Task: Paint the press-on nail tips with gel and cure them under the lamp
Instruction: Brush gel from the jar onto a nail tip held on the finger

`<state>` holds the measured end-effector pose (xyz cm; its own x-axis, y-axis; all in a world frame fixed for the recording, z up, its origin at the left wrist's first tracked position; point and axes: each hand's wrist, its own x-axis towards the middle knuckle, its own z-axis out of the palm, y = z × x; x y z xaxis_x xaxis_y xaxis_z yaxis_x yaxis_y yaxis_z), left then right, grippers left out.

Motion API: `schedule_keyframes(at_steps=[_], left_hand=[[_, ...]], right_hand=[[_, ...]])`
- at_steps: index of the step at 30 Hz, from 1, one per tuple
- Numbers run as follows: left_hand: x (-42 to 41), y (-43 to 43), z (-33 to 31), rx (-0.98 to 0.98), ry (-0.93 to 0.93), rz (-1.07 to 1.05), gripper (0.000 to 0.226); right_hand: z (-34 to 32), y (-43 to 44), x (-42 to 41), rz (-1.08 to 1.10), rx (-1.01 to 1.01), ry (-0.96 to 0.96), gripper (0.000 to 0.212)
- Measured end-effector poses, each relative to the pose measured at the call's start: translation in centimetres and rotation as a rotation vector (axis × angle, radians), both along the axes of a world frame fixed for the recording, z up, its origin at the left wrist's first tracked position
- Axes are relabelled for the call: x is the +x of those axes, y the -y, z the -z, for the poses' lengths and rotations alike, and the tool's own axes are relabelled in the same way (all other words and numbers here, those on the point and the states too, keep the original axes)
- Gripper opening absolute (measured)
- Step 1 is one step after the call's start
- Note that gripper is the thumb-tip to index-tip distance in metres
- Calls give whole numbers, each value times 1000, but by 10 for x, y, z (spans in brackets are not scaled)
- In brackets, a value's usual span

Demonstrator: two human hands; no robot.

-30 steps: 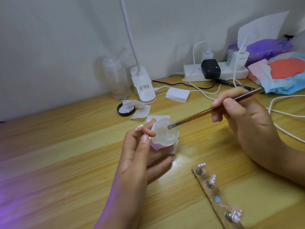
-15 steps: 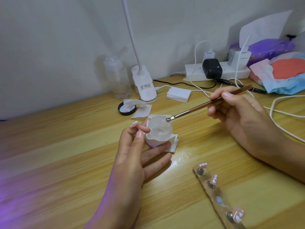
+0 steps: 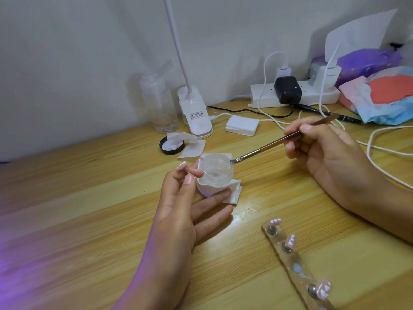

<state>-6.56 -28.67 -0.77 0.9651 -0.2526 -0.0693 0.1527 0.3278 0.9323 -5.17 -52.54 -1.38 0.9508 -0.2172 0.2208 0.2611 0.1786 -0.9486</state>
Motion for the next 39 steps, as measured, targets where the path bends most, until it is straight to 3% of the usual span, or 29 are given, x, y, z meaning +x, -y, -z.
schedule_keyframes(at_steps=[9, 14, 23, 26, 34, 39], left_hand=[[0, -1, 1, 32, 11, 13, 27], [-1, 0, 4, 160, 52, -160, 17], [-5, 1, 4, 56, 75, -94, 18], [-5, 1, 4, 108, 94, -43, 10], [-10, 4, 3, 193, 159, -4, 12], [-11, 3, 3, 288, 225, 39, 20]], right_hand=[[-2, 3, -1, -28, 8, 55, 35], [-5, -2, -9, -114, -132, 139, 42], [-3, -2, -10, -125, -138, 143, 40], [-3, -1, -9, -131, -115, 146, 29], [-5, 0, -8, -108, -56, 93, 38], [-8, -1, -5, -110, 157, -3, 34]])
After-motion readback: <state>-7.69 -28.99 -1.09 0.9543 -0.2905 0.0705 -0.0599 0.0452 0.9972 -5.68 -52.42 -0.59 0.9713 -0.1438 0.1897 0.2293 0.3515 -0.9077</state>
